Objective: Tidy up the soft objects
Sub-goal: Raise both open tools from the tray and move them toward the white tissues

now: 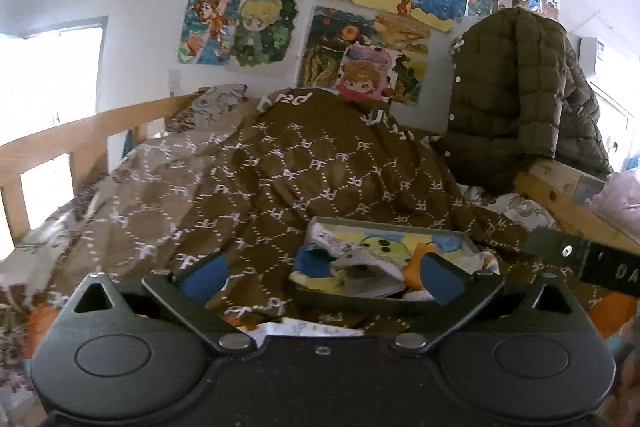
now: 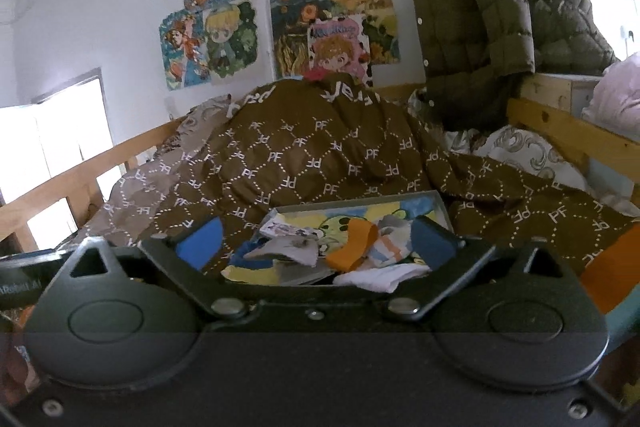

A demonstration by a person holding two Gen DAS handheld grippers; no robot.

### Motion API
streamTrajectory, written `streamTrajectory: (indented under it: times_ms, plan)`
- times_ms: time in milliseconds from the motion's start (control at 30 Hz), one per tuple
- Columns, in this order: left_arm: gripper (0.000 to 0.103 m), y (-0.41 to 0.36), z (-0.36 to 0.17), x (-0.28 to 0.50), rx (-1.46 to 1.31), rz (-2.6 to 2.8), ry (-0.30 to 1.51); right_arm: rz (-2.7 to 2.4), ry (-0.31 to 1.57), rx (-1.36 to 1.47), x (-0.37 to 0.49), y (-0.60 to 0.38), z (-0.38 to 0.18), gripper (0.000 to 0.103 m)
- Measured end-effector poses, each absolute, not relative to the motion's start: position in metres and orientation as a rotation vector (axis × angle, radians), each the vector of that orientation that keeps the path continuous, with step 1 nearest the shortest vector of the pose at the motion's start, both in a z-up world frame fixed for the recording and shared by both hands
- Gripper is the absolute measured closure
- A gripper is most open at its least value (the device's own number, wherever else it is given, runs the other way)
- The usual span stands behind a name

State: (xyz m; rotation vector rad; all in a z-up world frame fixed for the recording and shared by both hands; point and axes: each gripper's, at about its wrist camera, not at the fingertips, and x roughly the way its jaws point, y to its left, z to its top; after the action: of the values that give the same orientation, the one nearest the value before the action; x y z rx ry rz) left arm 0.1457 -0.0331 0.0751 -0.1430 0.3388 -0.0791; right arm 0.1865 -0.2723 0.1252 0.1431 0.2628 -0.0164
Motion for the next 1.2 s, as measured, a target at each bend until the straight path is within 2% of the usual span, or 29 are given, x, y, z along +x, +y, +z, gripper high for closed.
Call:
streamTrajectory:
  times_ms: [467, 900, 1200]
  plan:
    - [0.001, 0.005, 0.058, 0.096, -0.117, -0.074, 0.386, -0.061, 0.280, 0.086, 0.112, -0.231, 0.115, 0.001]
    - [0.001, 0.032, 0.013, 0.066, -0.088, -0.018, 0.544, -0.064, 0.474, 0.072, 0.077, -0.205, 0.086, 0.001]
    - [0.001, 0.038, 0.002, 0.066, -0.121, 0.019, 0.594, -0.044, 0.596, 0.061, 0.081, -0.194, 0.075, 0.001]
